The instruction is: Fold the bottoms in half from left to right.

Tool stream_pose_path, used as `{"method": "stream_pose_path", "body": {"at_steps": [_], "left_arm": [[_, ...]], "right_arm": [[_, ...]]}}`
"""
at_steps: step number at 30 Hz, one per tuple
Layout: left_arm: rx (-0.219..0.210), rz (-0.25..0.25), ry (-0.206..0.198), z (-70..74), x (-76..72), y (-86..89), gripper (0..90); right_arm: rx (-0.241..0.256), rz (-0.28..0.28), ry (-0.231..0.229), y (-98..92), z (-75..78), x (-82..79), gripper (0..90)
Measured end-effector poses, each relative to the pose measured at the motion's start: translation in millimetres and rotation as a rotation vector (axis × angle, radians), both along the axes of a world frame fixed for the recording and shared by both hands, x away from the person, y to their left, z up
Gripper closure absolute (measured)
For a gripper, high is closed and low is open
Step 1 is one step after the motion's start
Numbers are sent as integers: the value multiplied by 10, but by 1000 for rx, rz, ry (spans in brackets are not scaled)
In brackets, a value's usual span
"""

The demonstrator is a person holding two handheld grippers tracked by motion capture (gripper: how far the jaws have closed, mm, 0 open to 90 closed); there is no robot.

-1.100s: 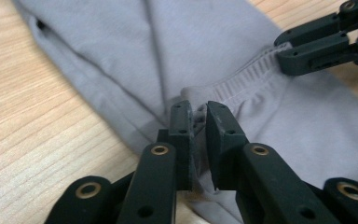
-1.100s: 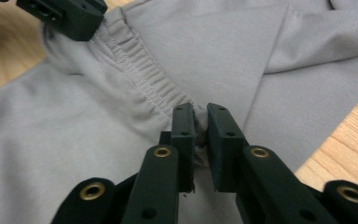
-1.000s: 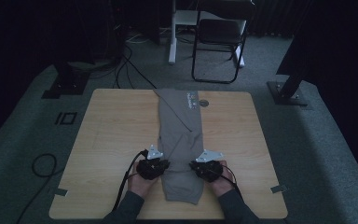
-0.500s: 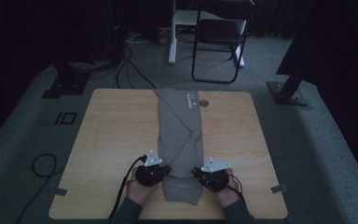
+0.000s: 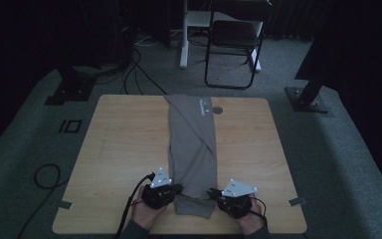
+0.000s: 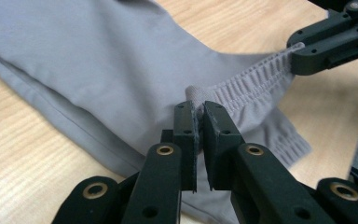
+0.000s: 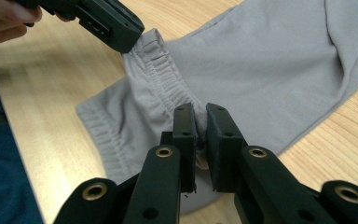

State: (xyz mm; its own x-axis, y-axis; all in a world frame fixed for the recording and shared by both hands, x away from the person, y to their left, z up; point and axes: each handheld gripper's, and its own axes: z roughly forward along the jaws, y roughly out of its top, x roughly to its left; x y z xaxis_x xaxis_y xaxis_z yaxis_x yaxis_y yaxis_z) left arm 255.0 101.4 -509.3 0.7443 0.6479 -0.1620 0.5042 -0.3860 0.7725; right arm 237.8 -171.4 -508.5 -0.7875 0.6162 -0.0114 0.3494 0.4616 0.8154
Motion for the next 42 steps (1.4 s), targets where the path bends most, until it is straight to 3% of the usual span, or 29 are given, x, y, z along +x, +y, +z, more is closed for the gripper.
{"method": "stream_pose_path", "body": {"at_steps": [4, 8, 11, 17, 20, 25, 26, 28, 31, 33, 35, 39, 42], "left_arm": [[10, -12, 7, -35, -33, -4, 830], [-8, -15, 29, -69, -35, 38, 818], [-11, -7, 20, -51, -32, 69, 707], [15, 37, 8, -80, 84, 91, 684], [44, 59, 17, -162, 219, 65, 682], [85, 74, 39, -296, 393, -10, 685], [85, 74, 39, -296, 393, -10, 684], [138, 75, 51, -367, 476, -64, 683], [130, 81, 44, -378, 518, -80, 684], [147, 86, 35, -375, 544, -93, 684], [138, 102, 38, -380, 587, -97, 685], [131, 137, 35, -388, 707, -90, 697], [134, 154, 29, -390, 801, -90, 696]], "right_arm": [[4, 2, 1, -18, 8, -54, 834], [13, 20, 12, -41, 9, -86, 830], [39, 50, 14, -54, 9, -82, 746], [74, 21, 7, -84, 45, 18, 663], [46, -25, 17, -81, 3, 162, 653], [6, -103, 122, -59, -226, 486, 628], [6, -103, 122, -59, -226, 486, 628], [-23, -132, 151, -38, -335, 606, 621], [-85, -147, 149, 5, -405, 691, 623], [-92, -146, 143, 28, -401, 727, 624], [-120, -147, 124, 61, -400, 772, 622], [-114, -153, 111, 90, -411, 880, 622], [-109, -158, 96, 119, -423, 1060, 623]]}}
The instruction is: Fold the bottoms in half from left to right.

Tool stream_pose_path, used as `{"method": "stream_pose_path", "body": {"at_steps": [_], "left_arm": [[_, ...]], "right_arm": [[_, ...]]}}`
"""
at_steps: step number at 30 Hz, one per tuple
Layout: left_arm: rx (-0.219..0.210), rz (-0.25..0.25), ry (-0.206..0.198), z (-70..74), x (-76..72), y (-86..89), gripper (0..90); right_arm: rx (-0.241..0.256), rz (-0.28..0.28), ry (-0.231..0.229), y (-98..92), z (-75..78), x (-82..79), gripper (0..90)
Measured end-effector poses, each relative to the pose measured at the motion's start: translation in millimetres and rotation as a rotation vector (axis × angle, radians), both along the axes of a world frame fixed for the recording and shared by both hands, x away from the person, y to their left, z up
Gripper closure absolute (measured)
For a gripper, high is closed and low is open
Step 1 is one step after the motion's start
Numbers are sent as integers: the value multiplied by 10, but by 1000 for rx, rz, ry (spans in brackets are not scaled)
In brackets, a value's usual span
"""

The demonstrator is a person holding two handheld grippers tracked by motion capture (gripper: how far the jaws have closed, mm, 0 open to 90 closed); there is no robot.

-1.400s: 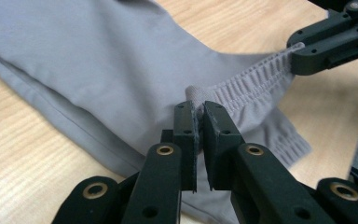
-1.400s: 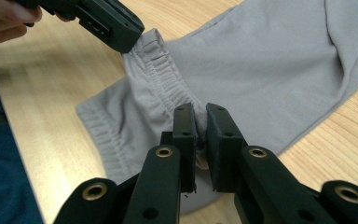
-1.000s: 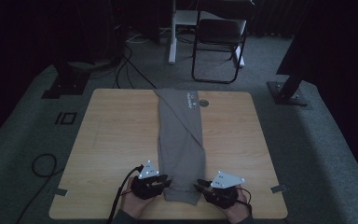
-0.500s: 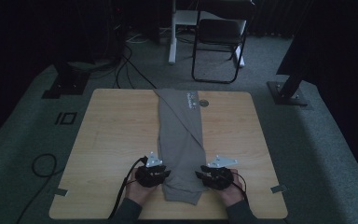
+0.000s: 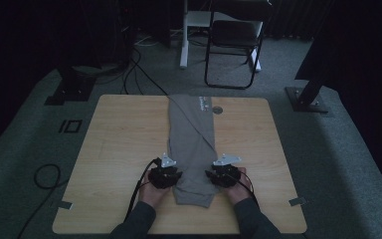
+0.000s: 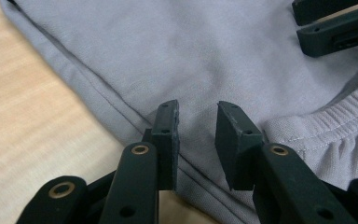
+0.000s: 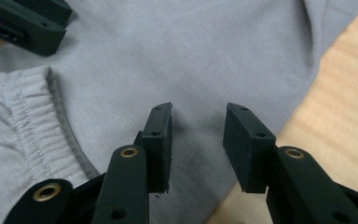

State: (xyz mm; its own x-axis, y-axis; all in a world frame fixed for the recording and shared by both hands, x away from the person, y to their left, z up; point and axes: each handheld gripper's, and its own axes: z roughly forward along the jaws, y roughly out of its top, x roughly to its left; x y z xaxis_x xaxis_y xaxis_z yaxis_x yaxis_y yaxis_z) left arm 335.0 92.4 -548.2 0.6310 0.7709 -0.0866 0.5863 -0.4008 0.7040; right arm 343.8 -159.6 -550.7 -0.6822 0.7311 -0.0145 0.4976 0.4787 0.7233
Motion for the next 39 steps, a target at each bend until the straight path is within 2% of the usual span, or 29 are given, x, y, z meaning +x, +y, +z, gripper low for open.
{"method": "stream_pose_path", "body": {"at_steps": [6, 11, 15, 17, 21, 22, 25, 26, 28, 35, 39], "left_arm": [[8, 31, -7, 0, 155, -7, 695], [15, 44, 10, 22, 181, -20, 669], [28, 34, 9, 55, 144, -26, 648], [45, 31, -3, 69, 125, -31, 613], [54, 20, -15, 67, 103, -34, 605], [59, 19, -15, 63, 102, -36, 602], [68, 18, -13, 47, 93, -43, 596], [68, 18, -13, 47, 93, -43, 593], [95, 6, -25, 37, 61, -63, 582], [103, -9, -32, 32, 24, -72, 562], [100, -19, -34, 29, -14, -66, 557]], "right_arm": [[-2, -18, -12, 90, -5, 221, 628], [1, -44, 7, 148, 10, 274, 619], [19, -43, 5, 139, 19, 216, 609], [23, -48, -16, 91, 68, 134, 609], [46, -53, -20, 11, 139, 41, 638], [29, -43, -24, -23, 156, -29, 652], [-12, -32, -17, -48, 124, -118, 665], [-12, -32, -17, -48, 124, -118, 665], [-28, -34, -4, -86, 82, -185, 666], [-35, -79, 9, -172, 64, -214, 665], [-41, -40, 18, -138, 48, -250, 657]]}}
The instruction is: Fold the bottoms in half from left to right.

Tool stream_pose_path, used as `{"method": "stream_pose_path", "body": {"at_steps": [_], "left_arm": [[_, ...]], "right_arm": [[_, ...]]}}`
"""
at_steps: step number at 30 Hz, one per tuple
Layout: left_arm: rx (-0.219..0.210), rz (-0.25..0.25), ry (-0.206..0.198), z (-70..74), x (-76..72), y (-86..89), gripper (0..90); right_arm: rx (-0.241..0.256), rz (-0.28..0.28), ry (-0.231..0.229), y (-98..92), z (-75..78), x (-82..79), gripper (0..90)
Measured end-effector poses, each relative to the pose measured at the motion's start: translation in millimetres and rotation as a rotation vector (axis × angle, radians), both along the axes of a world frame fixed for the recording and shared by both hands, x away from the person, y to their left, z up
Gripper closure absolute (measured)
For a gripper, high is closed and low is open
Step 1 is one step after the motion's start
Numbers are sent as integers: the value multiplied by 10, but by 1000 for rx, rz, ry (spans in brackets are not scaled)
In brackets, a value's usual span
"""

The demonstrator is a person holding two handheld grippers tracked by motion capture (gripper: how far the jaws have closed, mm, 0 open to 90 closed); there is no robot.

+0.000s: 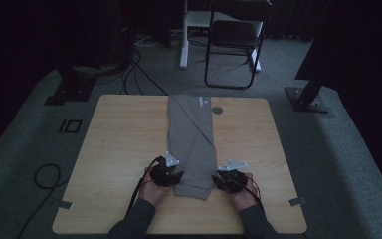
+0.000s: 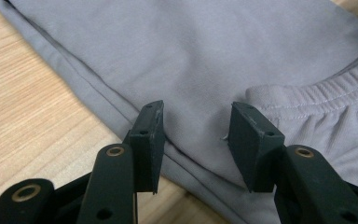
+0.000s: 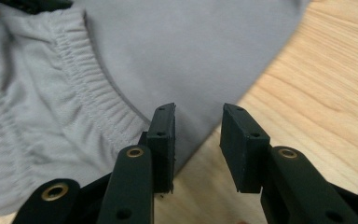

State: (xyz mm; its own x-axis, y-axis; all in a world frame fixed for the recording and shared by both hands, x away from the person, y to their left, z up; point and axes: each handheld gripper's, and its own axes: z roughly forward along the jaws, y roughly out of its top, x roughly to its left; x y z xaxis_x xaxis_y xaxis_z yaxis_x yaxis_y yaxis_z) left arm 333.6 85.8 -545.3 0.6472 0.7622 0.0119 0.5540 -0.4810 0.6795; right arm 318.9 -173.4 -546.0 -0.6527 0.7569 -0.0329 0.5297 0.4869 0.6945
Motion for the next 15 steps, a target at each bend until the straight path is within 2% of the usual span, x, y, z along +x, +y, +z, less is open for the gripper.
{"method": "stream_pose_path", "body": {"at_steps": [10, 15], "left_arm": [[7, -21, -1, 13, -156, 47, 553], [-3, -24, -1, 15, -241, 93, 552]], "right_arm": [[59, 49, 11, 8, 36, -98, 648], [68, 76, 9, 17, 52, -176, 644]]}}
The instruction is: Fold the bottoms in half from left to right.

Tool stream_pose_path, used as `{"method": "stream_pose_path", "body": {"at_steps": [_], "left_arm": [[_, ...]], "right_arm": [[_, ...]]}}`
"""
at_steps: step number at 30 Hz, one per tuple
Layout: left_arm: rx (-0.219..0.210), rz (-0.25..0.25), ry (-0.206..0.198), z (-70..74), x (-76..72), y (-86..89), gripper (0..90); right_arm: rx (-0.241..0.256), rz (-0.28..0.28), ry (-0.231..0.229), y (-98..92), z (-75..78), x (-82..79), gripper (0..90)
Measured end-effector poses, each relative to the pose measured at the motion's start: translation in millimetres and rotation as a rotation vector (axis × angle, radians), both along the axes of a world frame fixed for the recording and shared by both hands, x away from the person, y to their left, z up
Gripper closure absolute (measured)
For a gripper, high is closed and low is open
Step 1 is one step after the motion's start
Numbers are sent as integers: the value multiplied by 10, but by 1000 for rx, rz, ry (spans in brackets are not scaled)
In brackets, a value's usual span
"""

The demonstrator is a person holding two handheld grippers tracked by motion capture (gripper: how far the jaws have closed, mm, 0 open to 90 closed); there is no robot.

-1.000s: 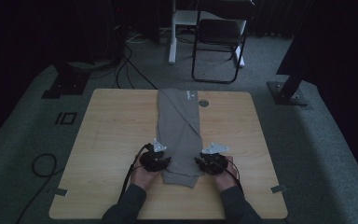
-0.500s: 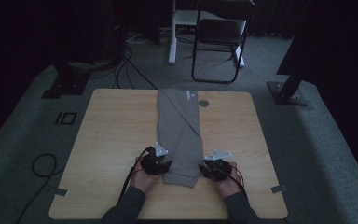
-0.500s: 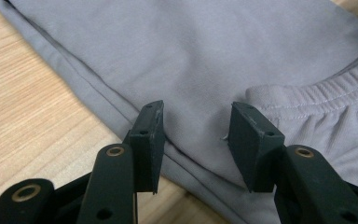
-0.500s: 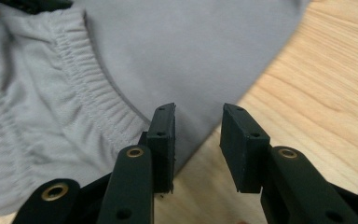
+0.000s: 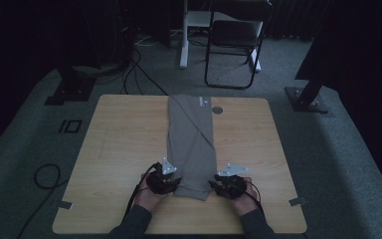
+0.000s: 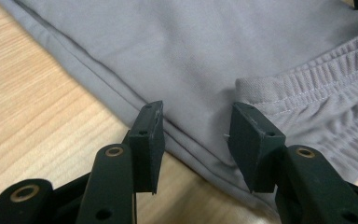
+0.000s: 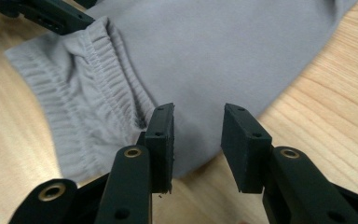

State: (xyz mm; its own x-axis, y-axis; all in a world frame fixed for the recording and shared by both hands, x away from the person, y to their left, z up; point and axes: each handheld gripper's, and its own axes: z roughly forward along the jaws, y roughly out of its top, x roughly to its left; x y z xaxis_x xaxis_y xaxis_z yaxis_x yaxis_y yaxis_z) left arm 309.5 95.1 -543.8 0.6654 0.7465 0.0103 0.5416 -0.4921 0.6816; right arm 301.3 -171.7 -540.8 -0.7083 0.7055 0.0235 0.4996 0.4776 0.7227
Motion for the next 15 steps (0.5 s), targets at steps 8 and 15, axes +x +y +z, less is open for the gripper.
{"method": "stream_pose_path", "body": {"at_steps": [8, 15], "left_arm": [[-19, -3, 9, 5, -115, 67, 553], [-45, 1, 11, 53, -172, 141, 553]], "right_arm": [[9, 41, -2, 50, 0, -75, 644], [18, 86, -6, 120, 9, -108, 637]]}}
